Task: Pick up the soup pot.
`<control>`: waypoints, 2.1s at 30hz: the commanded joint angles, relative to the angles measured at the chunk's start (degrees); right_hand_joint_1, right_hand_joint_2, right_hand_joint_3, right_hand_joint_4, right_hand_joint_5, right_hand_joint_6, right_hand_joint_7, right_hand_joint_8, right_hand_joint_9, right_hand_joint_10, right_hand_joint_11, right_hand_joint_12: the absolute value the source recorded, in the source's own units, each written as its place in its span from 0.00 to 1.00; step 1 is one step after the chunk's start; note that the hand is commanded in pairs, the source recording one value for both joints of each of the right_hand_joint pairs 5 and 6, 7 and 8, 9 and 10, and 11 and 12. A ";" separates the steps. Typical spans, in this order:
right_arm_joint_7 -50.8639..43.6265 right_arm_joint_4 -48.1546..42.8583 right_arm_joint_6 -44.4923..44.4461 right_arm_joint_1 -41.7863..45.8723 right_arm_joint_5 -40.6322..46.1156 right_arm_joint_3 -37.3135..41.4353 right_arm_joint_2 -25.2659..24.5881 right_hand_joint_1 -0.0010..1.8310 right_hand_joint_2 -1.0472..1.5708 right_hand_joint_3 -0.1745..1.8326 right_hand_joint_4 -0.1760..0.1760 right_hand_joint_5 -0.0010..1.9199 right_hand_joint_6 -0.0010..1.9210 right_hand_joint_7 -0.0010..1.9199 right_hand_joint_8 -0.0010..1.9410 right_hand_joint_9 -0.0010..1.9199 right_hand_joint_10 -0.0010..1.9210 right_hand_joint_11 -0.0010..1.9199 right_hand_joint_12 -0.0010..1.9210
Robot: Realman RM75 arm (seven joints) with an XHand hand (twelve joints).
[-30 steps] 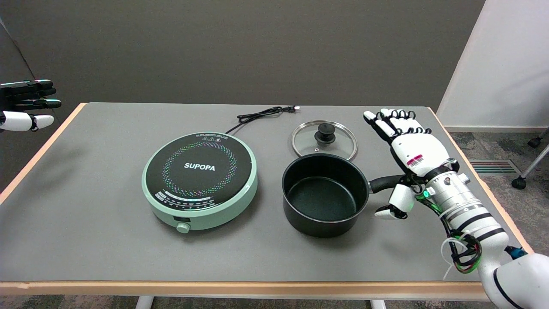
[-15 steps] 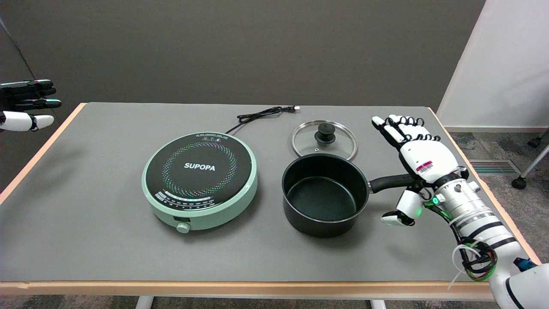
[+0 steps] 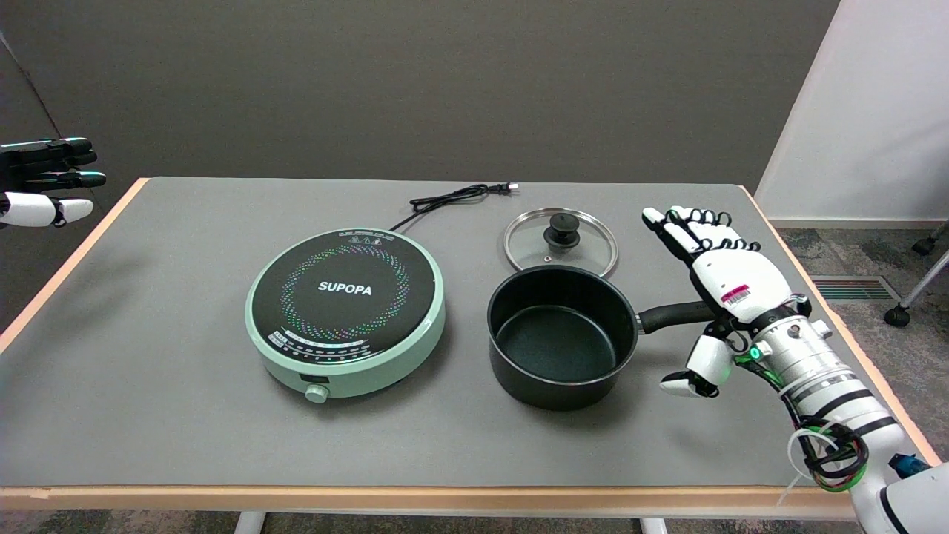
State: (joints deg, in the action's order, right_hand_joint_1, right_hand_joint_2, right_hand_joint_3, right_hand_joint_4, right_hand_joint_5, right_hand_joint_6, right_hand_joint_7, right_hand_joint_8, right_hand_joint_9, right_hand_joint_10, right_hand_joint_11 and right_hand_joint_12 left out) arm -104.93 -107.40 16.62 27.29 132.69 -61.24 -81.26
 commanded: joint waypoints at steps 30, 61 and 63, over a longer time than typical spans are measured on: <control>-5.91 0.39 -18.44 -5.99 -4.22 -10.21 1.07 0.63 0.18 0.64 1.00 0.02 0.02 0.02 0.02 0.02 0.02 0.02 0.02; -6.71 -0.07 -27.63 -8.01 -14.38 -16.66 -4.74 0.62 0.20 0.62 1.00 0.03 0.03 0.03 0.03 0.03 0.03 0.03 0.03; -6.71 -0.05 -27.71 -8.01 -14.22 -16.66 -4.74 0.62 0.20 0.62 1.00 0.03 0.03 0.03 0.03 0.03 0.03 0.03 0.03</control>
State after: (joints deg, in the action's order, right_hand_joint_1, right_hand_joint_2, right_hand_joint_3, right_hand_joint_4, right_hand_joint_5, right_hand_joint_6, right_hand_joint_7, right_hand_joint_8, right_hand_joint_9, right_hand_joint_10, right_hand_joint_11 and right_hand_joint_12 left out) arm -111.19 -107.28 -7.50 19.47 120.48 -76.61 -84.35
